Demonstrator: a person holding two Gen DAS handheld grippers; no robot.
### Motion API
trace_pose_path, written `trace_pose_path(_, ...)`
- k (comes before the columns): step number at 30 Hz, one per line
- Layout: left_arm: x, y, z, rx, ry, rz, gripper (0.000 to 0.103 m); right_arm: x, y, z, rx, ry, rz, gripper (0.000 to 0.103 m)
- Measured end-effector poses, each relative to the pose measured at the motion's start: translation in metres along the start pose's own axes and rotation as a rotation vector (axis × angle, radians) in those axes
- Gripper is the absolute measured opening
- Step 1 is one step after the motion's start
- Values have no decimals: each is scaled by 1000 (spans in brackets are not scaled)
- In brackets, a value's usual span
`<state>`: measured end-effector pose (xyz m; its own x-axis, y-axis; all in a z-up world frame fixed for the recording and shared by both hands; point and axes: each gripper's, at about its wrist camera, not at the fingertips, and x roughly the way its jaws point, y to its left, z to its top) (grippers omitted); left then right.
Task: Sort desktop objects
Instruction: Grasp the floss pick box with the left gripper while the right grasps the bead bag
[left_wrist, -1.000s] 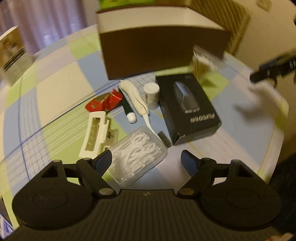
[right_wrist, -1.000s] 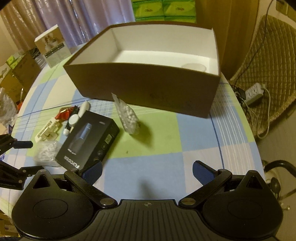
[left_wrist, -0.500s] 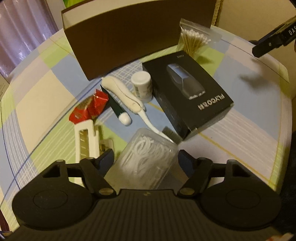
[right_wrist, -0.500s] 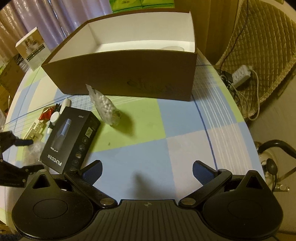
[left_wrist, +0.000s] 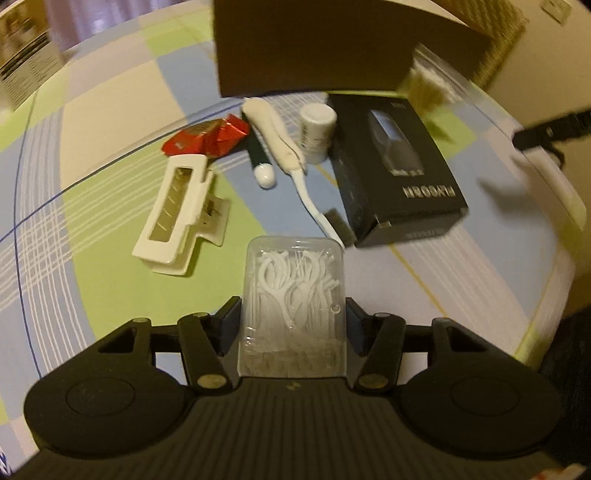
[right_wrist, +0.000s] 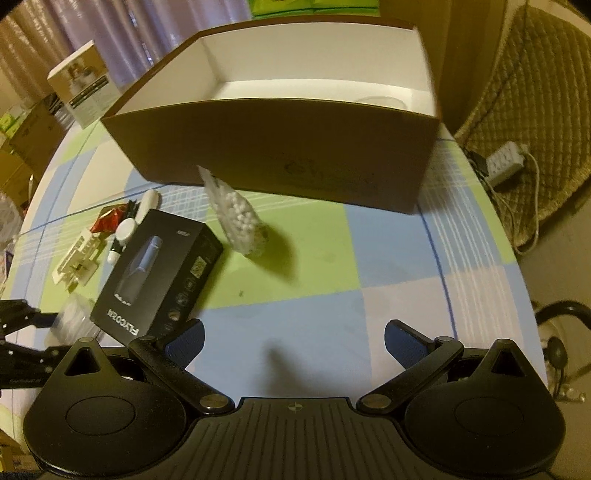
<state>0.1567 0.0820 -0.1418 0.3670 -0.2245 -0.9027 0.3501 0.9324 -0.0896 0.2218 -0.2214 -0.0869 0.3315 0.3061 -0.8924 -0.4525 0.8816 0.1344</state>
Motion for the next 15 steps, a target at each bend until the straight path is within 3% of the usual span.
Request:
trace_pose_path(8,-2,-3,0,-109,-8,66,53,5,7,4,-57,-18,34,101)
trace_pose_path(12,-7,-1,-9,-202,7,126,53,6,15,9,-122,-72,48,100)
trace_pose_path(13,-8,0,-11,-235,8,144,53,6,18,11,-150,-96,52,98)
trace_pose_path(15,-10,1,-14,-285,12,174,53,8,23,15,-195,-128,50,84)
